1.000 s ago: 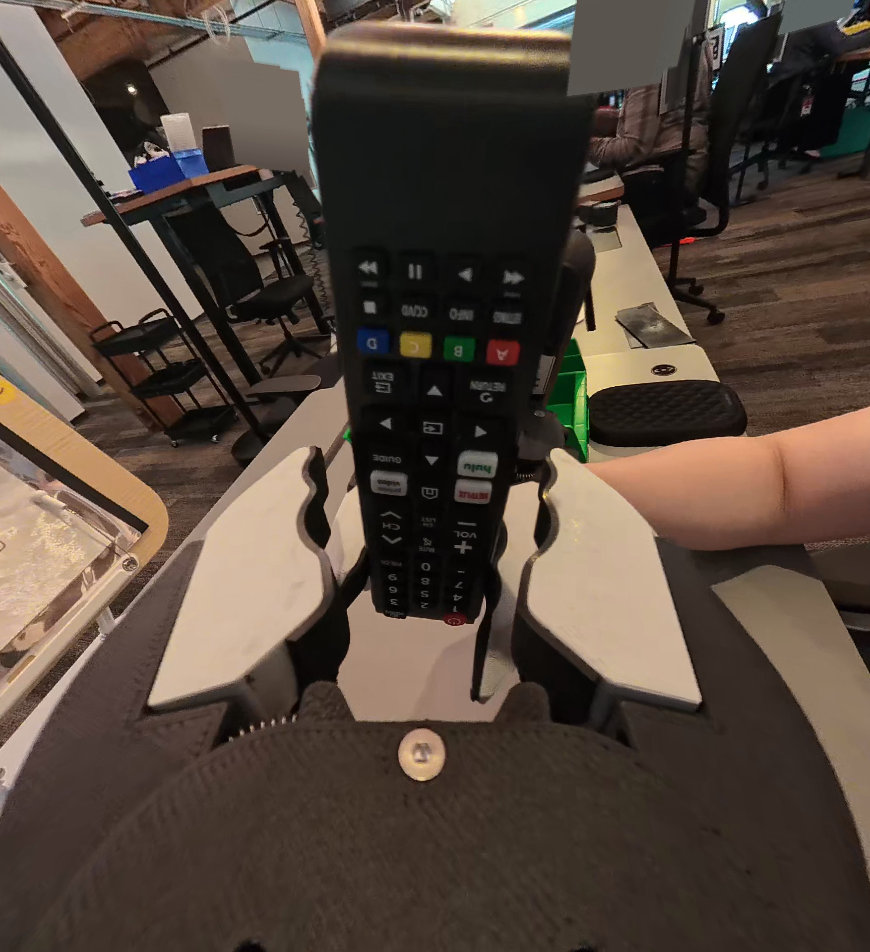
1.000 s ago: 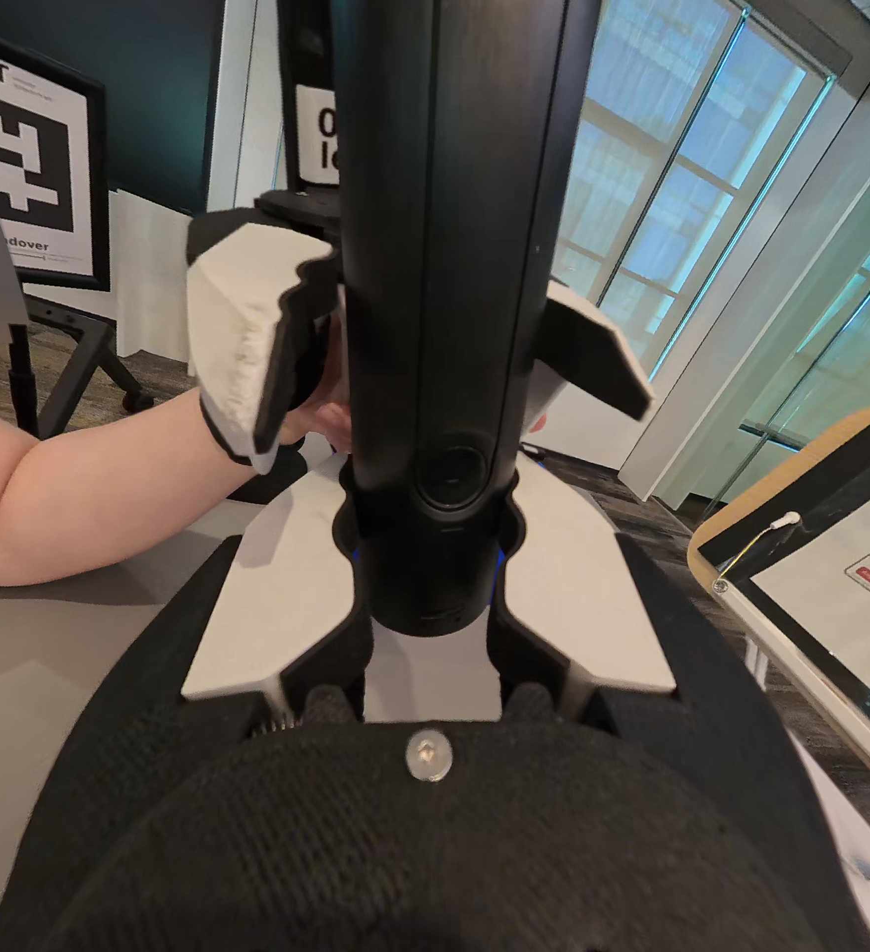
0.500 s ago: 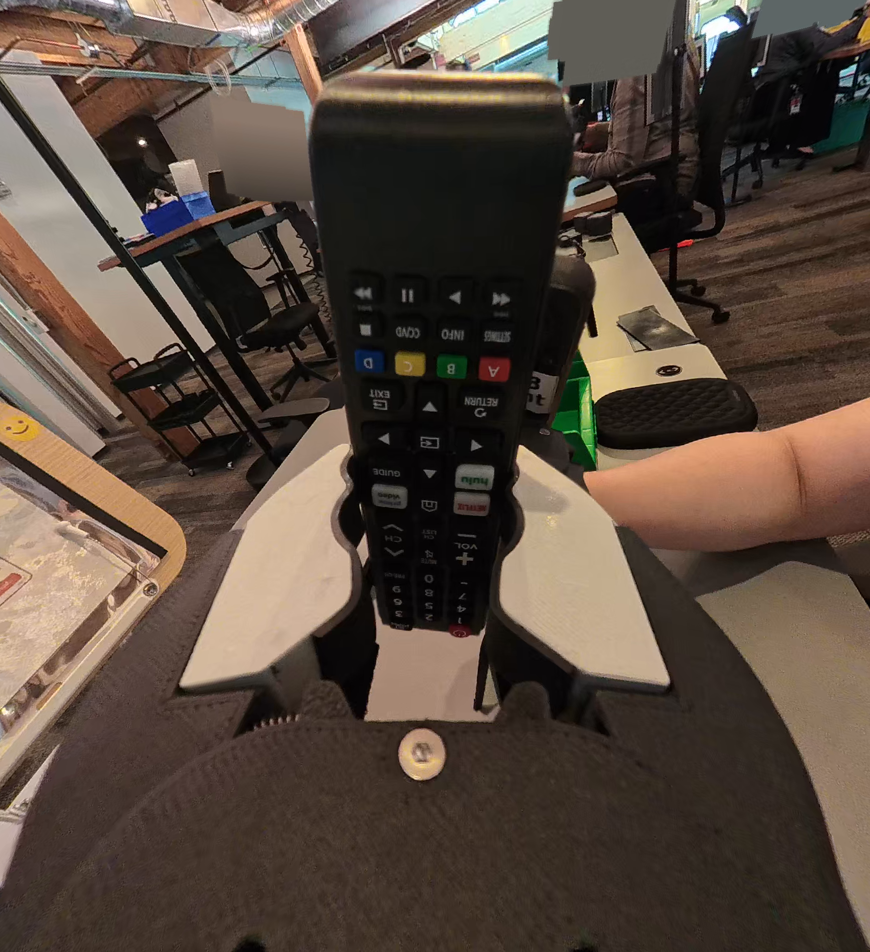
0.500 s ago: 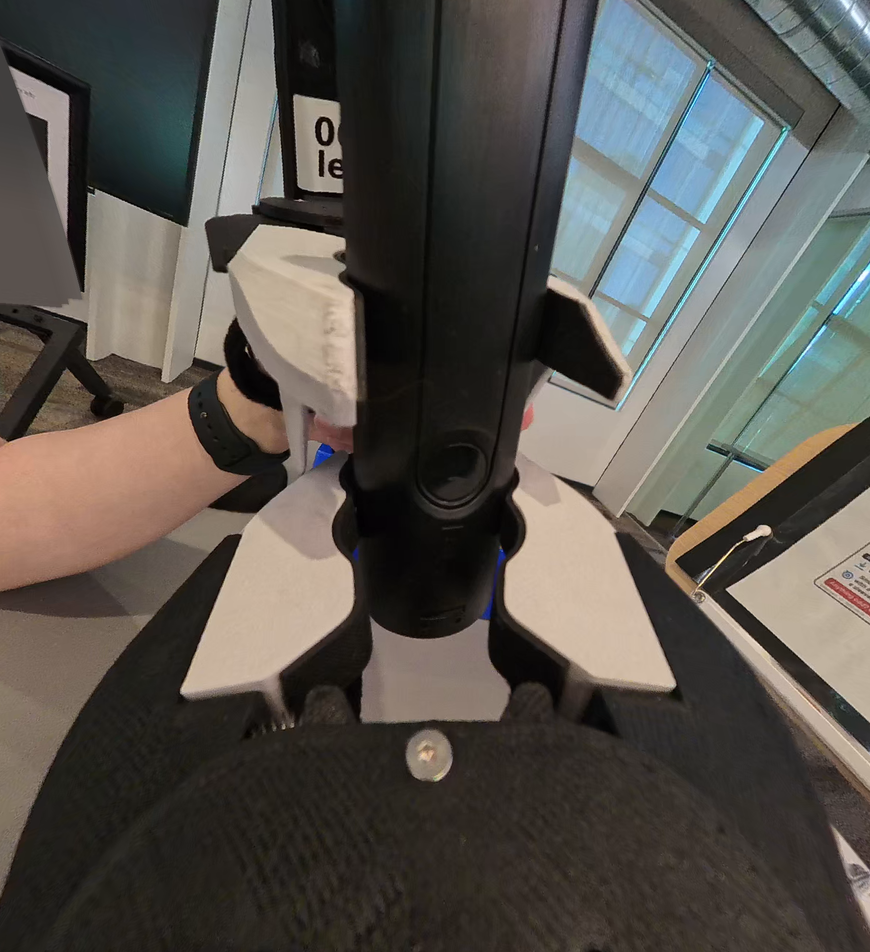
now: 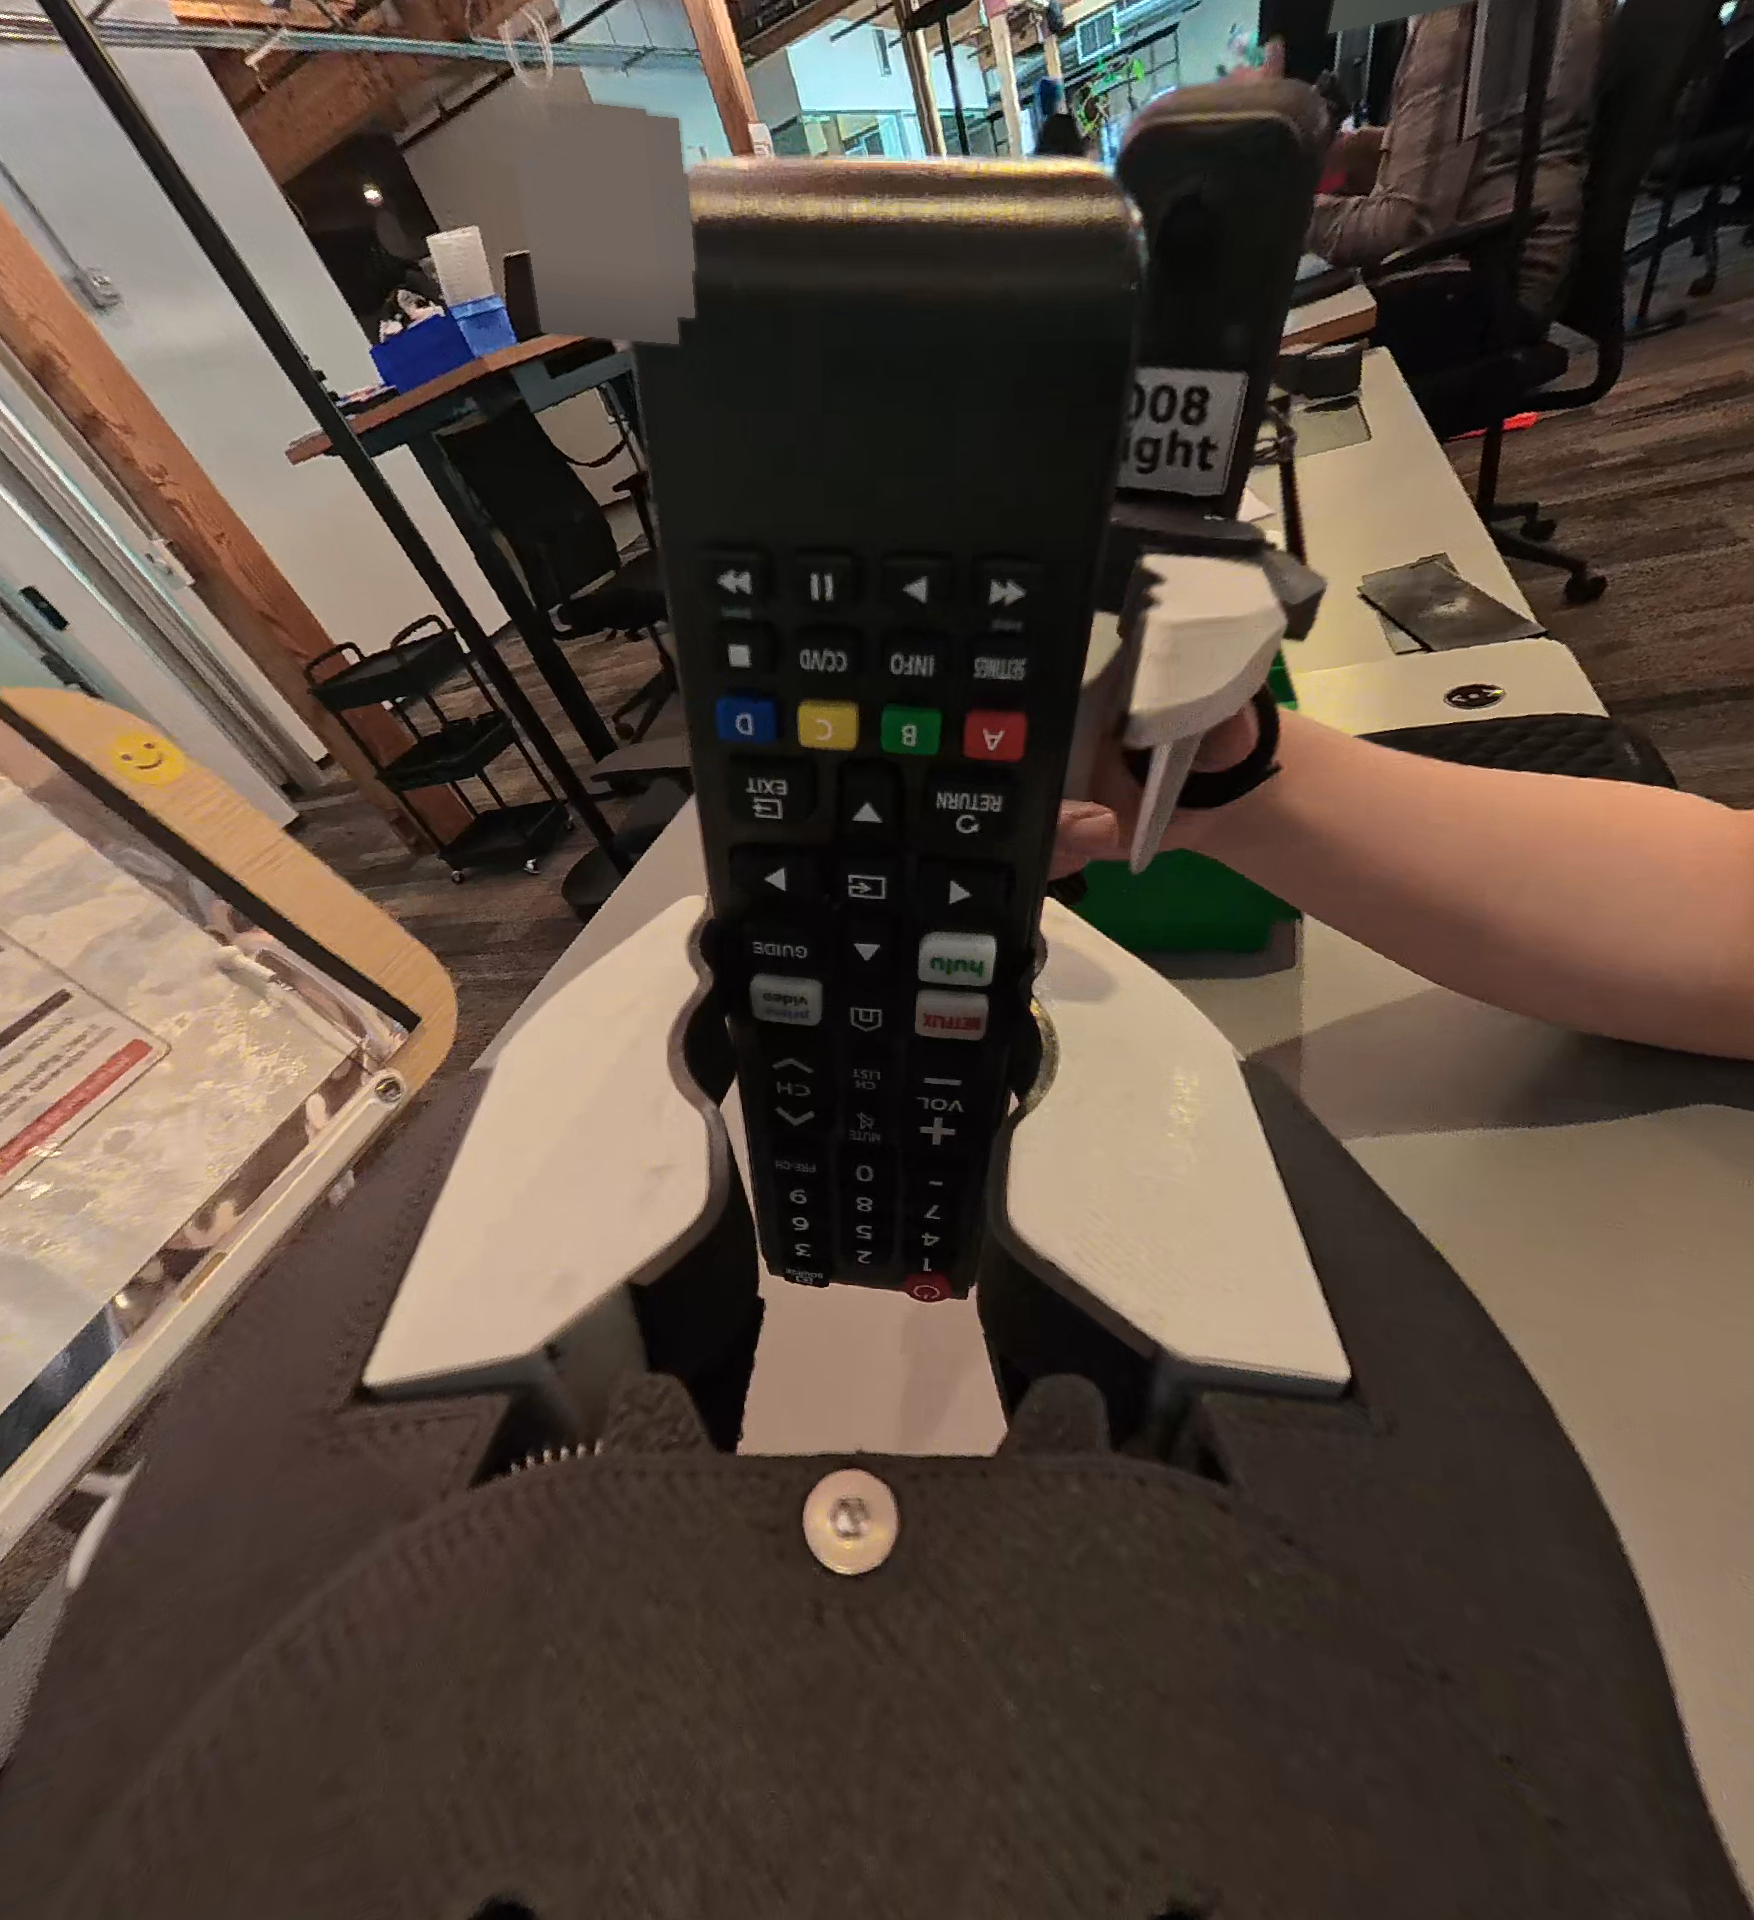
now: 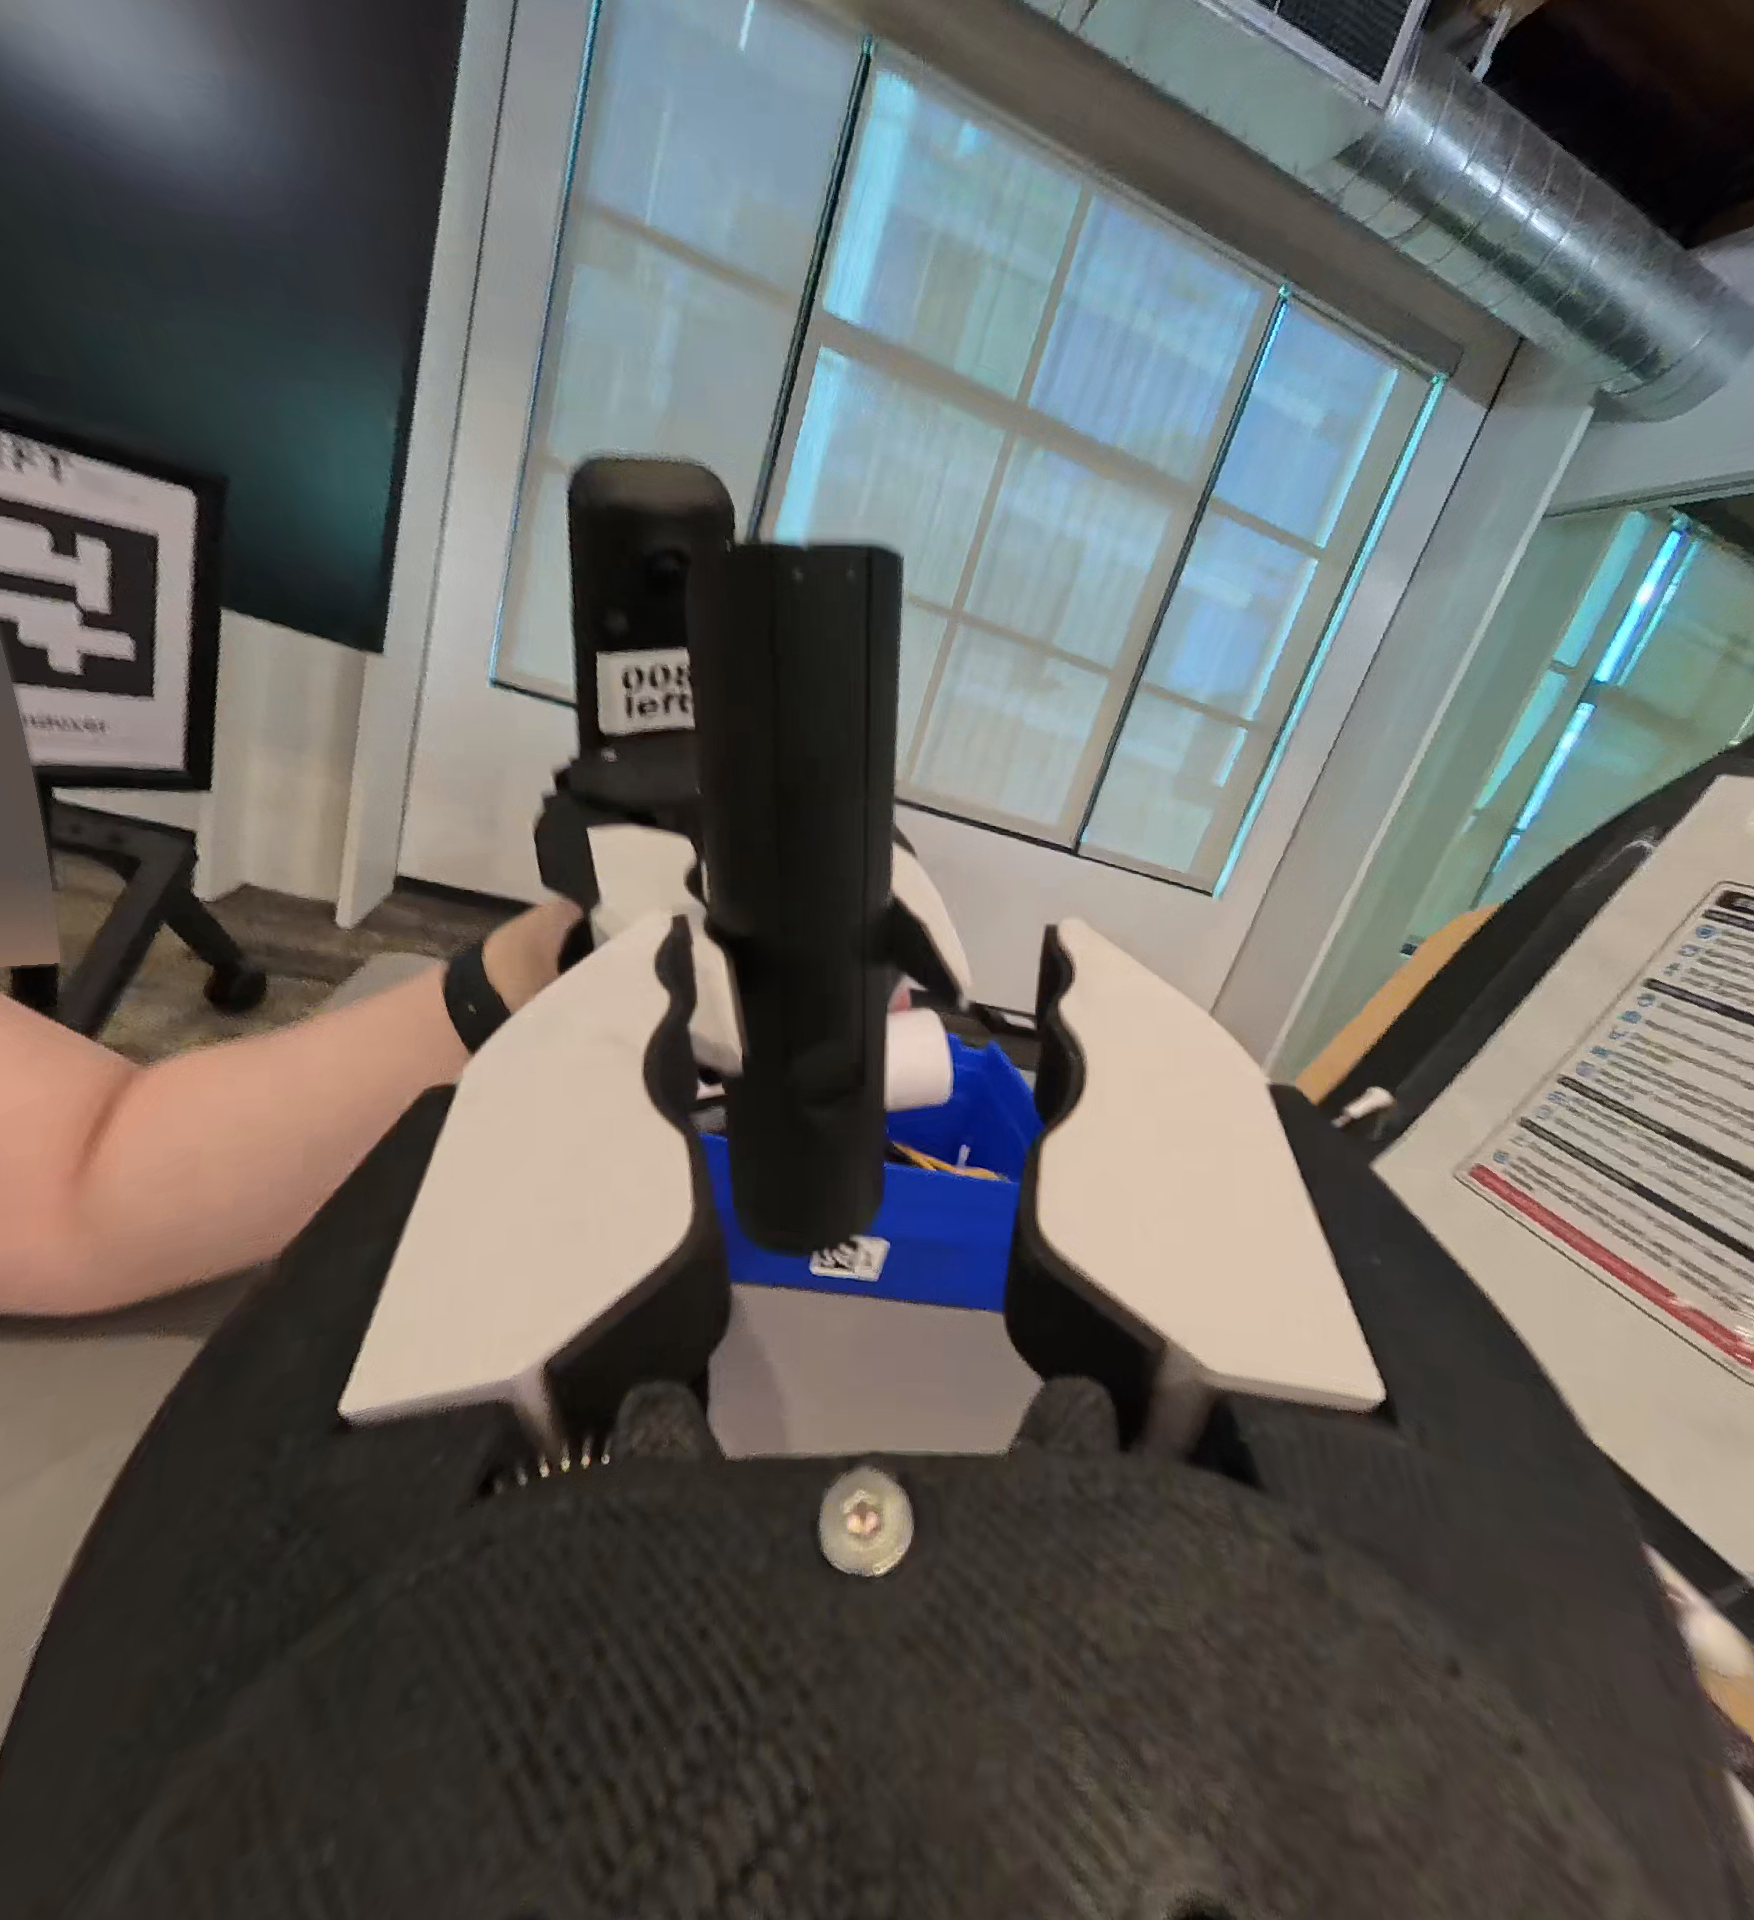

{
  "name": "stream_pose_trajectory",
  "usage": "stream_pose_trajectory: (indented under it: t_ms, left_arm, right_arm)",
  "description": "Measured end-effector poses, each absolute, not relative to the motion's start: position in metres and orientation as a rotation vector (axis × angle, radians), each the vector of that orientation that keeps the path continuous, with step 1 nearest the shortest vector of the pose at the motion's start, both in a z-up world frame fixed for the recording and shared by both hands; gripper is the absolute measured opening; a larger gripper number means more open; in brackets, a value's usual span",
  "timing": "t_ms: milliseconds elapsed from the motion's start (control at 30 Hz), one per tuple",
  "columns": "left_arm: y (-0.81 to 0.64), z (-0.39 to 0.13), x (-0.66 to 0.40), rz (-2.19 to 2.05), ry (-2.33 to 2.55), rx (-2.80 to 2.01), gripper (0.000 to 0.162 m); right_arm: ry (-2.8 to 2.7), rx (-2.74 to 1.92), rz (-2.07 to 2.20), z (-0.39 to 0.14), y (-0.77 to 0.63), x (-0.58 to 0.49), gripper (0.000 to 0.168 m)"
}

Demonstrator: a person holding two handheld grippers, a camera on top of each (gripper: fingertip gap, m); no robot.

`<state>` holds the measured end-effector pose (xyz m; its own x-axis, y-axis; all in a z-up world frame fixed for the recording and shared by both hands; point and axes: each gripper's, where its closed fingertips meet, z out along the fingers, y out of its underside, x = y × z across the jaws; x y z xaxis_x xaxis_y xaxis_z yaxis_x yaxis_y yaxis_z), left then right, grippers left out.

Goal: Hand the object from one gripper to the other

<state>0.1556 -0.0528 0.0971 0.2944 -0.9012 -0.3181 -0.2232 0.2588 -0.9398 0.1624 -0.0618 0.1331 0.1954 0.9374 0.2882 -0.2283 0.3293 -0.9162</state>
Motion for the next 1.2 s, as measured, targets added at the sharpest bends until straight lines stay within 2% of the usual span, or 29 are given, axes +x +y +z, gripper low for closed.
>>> stream_pose_trajectory:
  t_ms: [33,133,667,1000,1200]
  left_arm:
    - [-0.055,0.096,0.160,-0.674,1.224,-1.243,0.050]
    - [-0.066,0.092,0.173,-0.722,1.269,-1.220,0.050]
    - [-0.082,0.077,0.196,-0.750,1.377,-1.214,0.050]
    - [-0.082,0.066,0.200,-0.689,1.427,-1.232,0.050]
    - [-0.087,0.078,0.203,-0.785,1.379,-1.169,0.050]
  right_arm:
    - [-1.039,-0.862,1.017,0.136,-0.066,0.160,0.067]
    - [-1.054,-0.883,1.074,0.138,-0.076,0.147,0.081]
    - [-1.139,-0.970,1.077,0.130,-0.090,0.125,0.077]
    - [-1.187,-0.997,1.005,0.123,-0.092,0.119,0.086]
    - [-1.092,-0.946,1.081,0.142,-0.095,0.128,0.070]
